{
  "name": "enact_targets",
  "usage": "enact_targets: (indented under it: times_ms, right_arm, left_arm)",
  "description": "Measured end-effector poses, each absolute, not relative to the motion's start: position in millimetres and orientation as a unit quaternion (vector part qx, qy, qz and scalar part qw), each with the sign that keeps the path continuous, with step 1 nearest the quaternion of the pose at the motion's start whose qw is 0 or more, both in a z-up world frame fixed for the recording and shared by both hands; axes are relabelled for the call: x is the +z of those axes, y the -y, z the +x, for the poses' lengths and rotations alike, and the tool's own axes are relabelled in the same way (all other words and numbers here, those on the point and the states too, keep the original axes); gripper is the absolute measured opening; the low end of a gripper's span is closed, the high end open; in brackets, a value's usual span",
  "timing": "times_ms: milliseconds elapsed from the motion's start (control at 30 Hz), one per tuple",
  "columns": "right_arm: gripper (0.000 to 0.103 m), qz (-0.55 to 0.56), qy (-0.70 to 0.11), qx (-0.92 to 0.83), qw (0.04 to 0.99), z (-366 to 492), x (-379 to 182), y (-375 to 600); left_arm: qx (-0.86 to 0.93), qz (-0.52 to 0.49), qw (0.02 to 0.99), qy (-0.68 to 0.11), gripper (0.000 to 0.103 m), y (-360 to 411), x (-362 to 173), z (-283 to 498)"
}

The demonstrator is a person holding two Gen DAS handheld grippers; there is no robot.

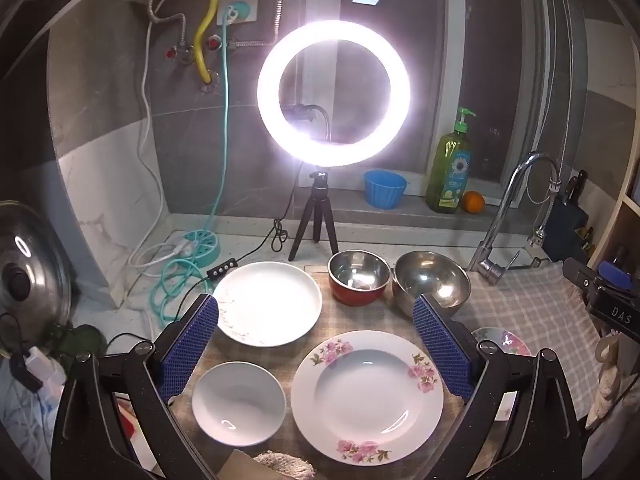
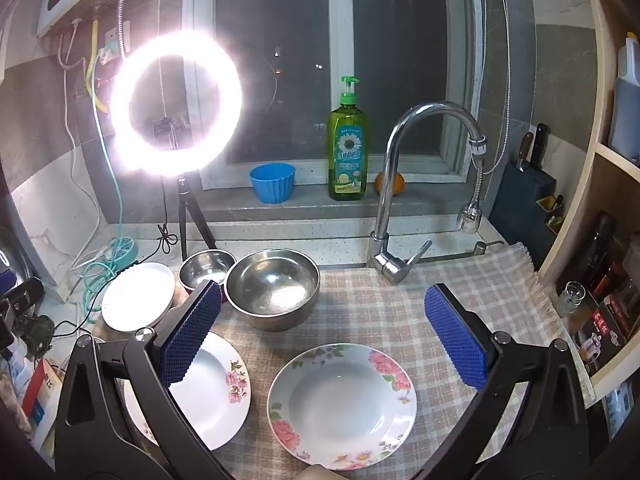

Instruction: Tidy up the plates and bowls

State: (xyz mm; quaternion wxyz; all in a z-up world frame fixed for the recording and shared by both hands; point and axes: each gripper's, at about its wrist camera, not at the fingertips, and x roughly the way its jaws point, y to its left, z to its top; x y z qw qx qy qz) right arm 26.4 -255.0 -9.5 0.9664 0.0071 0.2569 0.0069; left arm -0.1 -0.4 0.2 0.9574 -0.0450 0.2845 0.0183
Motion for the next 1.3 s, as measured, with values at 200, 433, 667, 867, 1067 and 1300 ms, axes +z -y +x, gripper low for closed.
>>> enact_targets:
  times_ms: [200, 433, 667, 867, 1067, 1300]
  right_arm:
    - [0.103, 0.007, -0.257, 0.004, 0.966, 25, -7, 254]
    - [0.103, 0.008, -0.255, 0.002, 0.967, 22, -8, 256]
    - [0.103, 0.008, -0.255, 0.003, 0.967, 21, -7, 257]
    - [0.103, 0.008, -0.256, 0.000, 0.967, 22, -6, 257]
    - [0.103, 0.005, -0.256, -0.002, 0.967, 22, -6, 256]
    - [0.103, 0.003, -0.257, -0.007, 0.966, 22, -7, 256]
  left_arm:
    - [0.015, -0.049, 0.958, -0.284, 0.098, -5, -5, -4]
    - [0.019, -0.039, 0.955, -0.292, 0.098, 1, -4, 0]
    - [0.021, -0.037, 0.956, -0.290, 0.098, 4, -3, -2]
    - [0.022, -0.038, 0.956, -0.289, 0.098, 5, -3, -4]
    - [0.021, -0.039, 0.956, -0.289, 0.098, 5, -3, -3]
    - [0.021, -0.038, 0.956, -0.289, 0.098, 5, -3, -3]
